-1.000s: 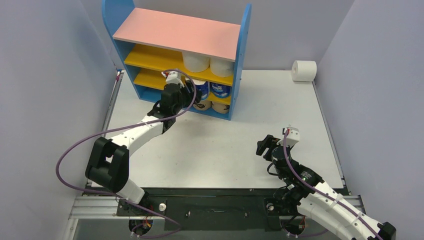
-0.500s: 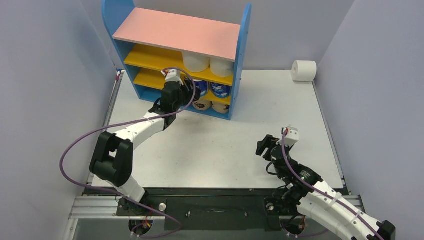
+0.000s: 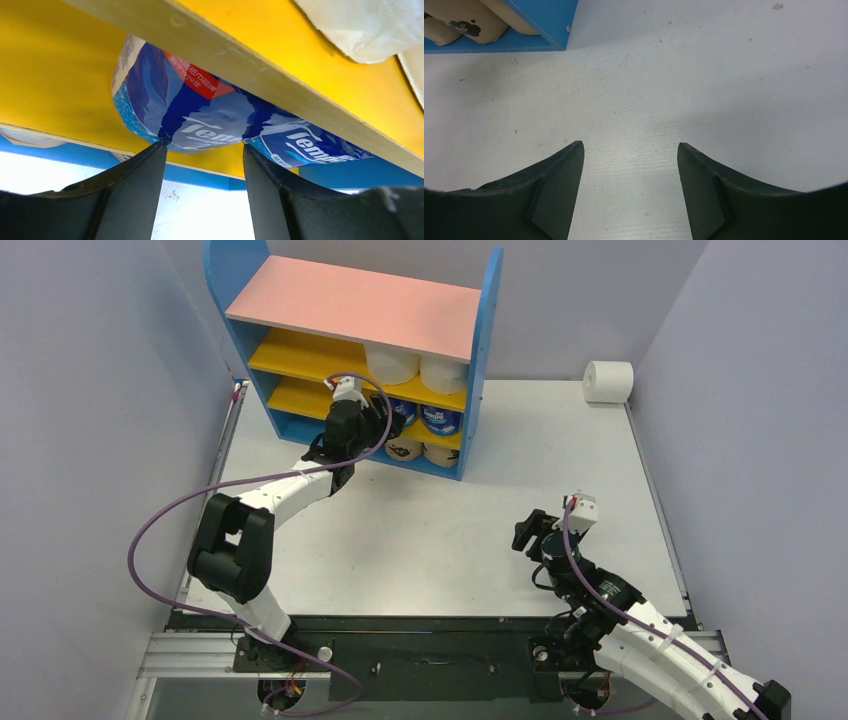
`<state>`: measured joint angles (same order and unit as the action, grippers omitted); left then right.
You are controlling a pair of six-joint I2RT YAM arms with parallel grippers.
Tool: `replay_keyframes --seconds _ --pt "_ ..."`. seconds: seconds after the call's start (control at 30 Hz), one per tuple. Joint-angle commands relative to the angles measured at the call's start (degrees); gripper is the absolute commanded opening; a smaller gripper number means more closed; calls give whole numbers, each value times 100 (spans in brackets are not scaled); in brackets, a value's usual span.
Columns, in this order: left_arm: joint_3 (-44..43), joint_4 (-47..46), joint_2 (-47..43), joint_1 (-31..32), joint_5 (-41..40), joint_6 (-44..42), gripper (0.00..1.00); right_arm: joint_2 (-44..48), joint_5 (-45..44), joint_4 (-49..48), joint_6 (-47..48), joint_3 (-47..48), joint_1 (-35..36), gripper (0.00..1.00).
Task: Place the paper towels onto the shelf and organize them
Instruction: Place the paper towel on the shelf.
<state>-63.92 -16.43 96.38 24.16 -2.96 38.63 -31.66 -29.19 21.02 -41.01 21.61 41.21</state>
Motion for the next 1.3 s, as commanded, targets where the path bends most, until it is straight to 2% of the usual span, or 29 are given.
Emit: replay_keyframes --seconds 0.0,0.4,0.67,0.9,1.27 --pt "-262 -430 71 -43 215 141 55 -58 -163 -174 47 39 -29 64" --pt "39 -461 -441 -143 79 172 55 -44 -162 -168 41 37 -31 64" --pt "747 -962 -947 -610 53 898 56 -18 -150 -178 45 33 -33 64" --pt "850 -1395 -577 -1013 495 1753 56 42 -156 -153 26 26 -30 64" --pt "454 -1527 -52 -1098 722 2042 56 72 -163 -126 18 28 -27 64"
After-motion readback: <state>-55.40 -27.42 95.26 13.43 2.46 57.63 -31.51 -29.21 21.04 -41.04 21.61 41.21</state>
